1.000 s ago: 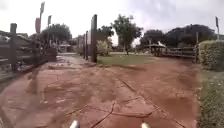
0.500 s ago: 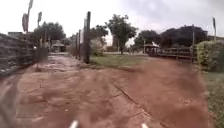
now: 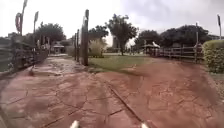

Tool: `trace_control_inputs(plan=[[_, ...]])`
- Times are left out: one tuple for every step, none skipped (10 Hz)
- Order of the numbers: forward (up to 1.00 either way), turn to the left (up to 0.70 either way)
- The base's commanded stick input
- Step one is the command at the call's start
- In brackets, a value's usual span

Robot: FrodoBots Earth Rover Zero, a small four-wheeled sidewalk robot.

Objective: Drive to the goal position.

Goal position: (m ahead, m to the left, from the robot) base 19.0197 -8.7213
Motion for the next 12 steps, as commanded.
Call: trace_control_inputs(plan=[[0.7, -0.35], [0.7, -0.35], [0.7, -0.35], [0.7, -0.35], [0.7, -0.35], [0.7, -0.35], [0.7, -0.35], [0.7, -0.35], [0.7, -0.35], [0.7, -0.35], [0.7, -0.35], [0.7, -0.35]])
